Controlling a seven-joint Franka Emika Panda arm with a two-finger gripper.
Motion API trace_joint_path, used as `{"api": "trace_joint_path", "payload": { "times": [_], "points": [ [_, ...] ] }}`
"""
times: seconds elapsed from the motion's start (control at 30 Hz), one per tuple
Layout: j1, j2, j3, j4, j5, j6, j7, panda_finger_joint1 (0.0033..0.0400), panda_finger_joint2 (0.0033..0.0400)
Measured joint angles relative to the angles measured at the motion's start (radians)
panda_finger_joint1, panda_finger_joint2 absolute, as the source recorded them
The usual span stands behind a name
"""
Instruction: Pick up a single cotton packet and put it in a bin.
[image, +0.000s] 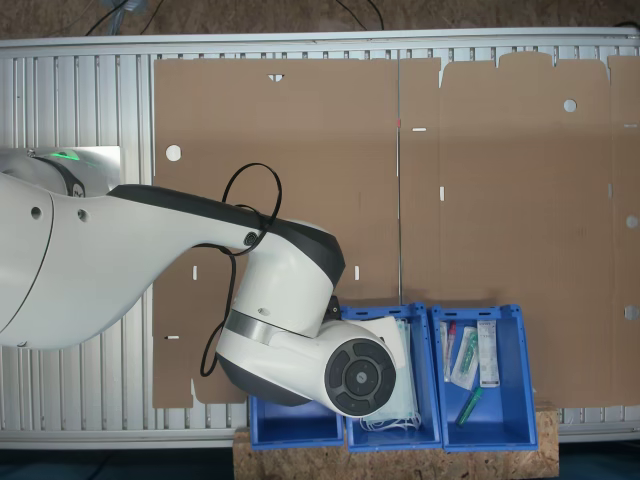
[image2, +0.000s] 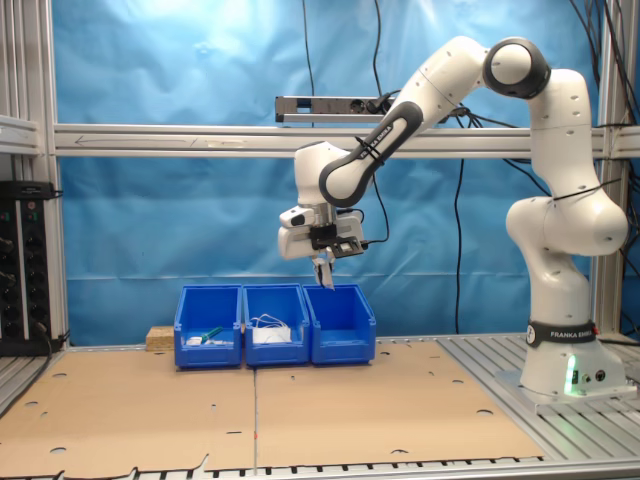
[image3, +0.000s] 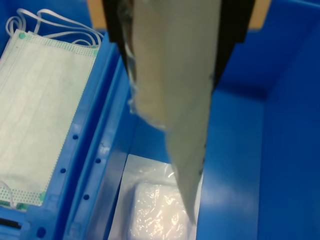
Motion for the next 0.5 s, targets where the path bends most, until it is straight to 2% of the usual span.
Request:
{"api": "trace_joint_path", "payload": {
  "times": [0.5],
  "points": [
    [0.0, 0.0, -0.028, 0.0, 0.0, 0.0, -0.023, 0.0056, 0.0056]
  ]
}}
